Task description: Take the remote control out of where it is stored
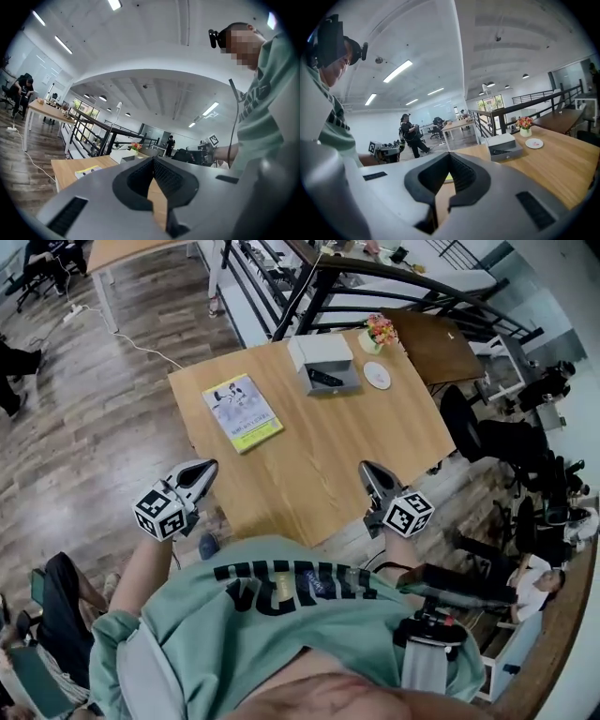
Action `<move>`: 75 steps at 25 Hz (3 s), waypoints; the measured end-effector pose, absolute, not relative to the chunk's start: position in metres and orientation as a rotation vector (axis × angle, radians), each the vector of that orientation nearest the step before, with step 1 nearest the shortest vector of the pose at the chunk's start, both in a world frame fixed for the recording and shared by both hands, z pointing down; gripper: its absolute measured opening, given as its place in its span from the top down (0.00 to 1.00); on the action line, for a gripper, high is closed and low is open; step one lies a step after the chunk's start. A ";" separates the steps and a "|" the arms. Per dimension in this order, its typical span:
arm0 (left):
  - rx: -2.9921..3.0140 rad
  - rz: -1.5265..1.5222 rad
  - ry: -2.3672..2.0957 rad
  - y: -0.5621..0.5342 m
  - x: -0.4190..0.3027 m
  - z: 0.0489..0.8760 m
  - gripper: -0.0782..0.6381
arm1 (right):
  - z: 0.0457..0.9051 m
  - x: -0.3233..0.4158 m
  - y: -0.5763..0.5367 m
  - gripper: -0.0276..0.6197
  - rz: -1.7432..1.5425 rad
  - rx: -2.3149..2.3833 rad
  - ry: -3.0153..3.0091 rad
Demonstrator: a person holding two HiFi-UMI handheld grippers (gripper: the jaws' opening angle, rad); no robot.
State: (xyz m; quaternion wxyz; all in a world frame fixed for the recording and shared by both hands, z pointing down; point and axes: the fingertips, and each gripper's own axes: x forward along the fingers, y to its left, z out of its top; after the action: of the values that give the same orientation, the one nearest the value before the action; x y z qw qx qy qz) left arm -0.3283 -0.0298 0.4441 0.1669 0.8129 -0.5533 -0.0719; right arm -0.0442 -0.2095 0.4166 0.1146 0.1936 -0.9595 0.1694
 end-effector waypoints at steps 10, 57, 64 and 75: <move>2.220 -0.212 -1.652 -0.103 -0.285 0.448 0.88 | 0.462 -0.026 -0.290 0.95 0.458 0.415 -2.844; 2.359 -0.041 -1.503 -0.367 -0.358 0.529 0.88 | 0.616 -0.199 -0.564 0.46 0.160 -0.028 -2.210; 2.366 0.010 -1.507 -0.405 -0.366 0.560 0.88 | 0.679 -0.219 -0.592 0.46 0.170 -0.078 -2.098; 2.336 -0.018 -1.481 -0.443 -0.357 0.608 0.88 | 0.750 -0.233 -0.602 0.46 0.077 -0.199 -1.990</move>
State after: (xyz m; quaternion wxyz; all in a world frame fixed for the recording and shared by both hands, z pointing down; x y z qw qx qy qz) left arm -0.3566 -0.4425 0.6079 0.1869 0.8297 -0.5260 -0.0063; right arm -0.2327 -0.6019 0.7501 0.5395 -0.0835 -0.8372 0.0325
